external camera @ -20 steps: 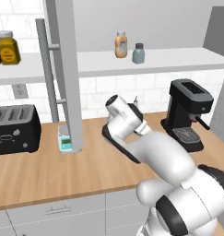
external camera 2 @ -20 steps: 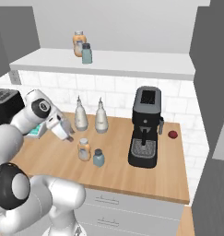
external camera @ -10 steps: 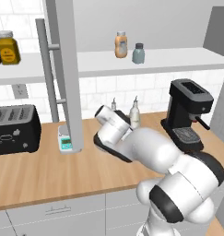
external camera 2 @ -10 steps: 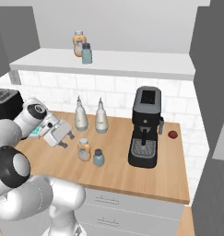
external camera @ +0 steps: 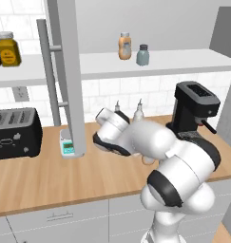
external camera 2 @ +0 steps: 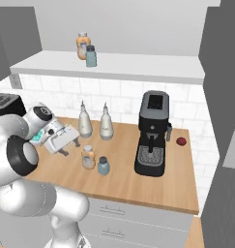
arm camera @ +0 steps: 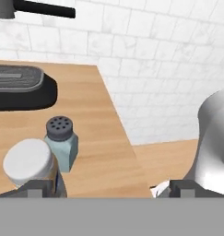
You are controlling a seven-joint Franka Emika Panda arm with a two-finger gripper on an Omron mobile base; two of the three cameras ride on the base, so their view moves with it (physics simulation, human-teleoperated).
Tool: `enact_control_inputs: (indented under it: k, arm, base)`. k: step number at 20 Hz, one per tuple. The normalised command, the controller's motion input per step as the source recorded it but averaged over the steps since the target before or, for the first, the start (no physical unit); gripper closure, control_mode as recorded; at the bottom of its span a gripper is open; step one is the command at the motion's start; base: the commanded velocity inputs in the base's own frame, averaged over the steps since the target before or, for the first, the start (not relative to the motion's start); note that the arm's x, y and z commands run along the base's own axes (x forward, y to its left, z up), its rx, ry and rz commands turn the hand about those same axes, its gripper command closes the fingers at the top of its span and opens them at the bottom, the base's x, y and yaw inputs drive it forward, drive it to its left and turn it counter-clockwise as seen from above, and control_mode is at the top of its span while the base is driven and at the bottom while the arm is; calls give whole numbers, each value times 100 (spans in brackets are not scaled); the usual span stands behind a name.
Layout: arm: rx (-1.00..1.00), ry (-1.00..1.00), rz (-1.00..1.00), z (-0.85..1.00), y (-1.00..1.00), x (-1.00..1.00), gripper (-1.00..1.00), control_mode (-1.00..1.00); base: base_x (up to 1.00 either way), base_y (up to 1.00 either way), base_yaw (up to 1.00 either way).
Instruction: Put the shaker and condiment bottle from the counter next to their counterparts in the cabinet.
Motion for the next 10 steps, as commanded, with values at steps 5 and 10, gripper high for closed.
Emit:
enact_control_inputs:
  k: [5, 10]
  arm:
    - [0, -11, 0, -16, 0, -1, -100, -100]
    - [0, -1, 6, -30, -14, 0, -100, -100]
  base:
    - [0, 0, 0]
    - [0, 0, 0]
